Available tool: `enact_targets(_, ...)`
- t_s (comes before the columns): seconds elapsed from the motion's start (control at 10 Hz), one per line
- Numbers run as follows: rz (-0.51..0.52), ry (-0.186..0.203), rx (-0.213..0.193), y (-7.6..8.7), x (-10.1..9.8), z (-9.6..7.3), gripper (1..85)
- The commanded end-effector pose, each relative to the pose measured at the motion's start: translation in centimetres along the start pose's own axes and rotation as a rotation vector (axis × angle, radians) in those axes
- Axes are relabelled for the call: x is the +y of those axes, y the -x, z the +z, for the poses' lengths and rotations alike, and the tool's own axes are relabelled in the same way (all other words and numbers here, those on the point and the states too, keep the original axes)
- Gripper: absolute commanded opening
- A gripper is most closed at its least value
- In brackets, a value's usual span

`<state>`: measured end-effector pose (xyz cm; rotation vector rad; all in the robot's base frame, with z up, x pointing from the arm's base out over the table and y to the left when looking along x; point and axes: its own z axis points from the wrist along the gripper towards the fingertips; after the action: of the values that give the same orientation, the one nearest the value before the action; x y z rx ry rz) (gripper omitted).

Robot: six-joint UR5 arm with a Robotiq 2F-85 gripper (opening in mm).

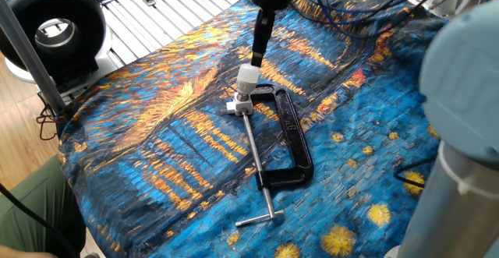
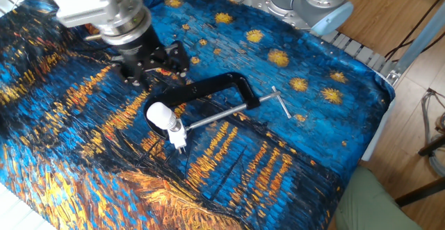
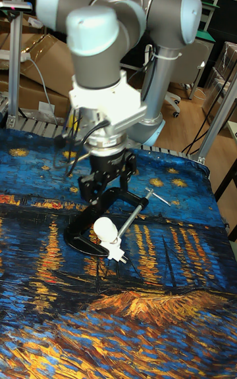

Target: Install the light bulb by rotating it

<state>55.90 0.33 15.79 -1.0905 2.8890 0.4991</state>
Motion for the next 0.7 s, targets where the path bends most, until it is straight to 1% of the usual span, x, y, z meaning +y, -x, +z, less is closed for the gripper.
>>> enact_targets(0.0, -0.05, 0.019, -0.024, 1.0, -2.8, 0.9, 73.7)
enact_targets(0.2, -0.066, 0.006, -0.031, 1.7, -4.3, 2.0, 73.7)
enact_targets(0.3, -0.065, 0.013, -0.039, 2.1, -4.4, 2.5, 72.7)
enact_targets(0.5, -0.067, 0.015, -0.033, 2.2, -4.7, 3.0, 69.3)
enact_targets(0.6, -0.06, 0.041, -0.044, 2.5, -4.1, 3.1, 68.3)
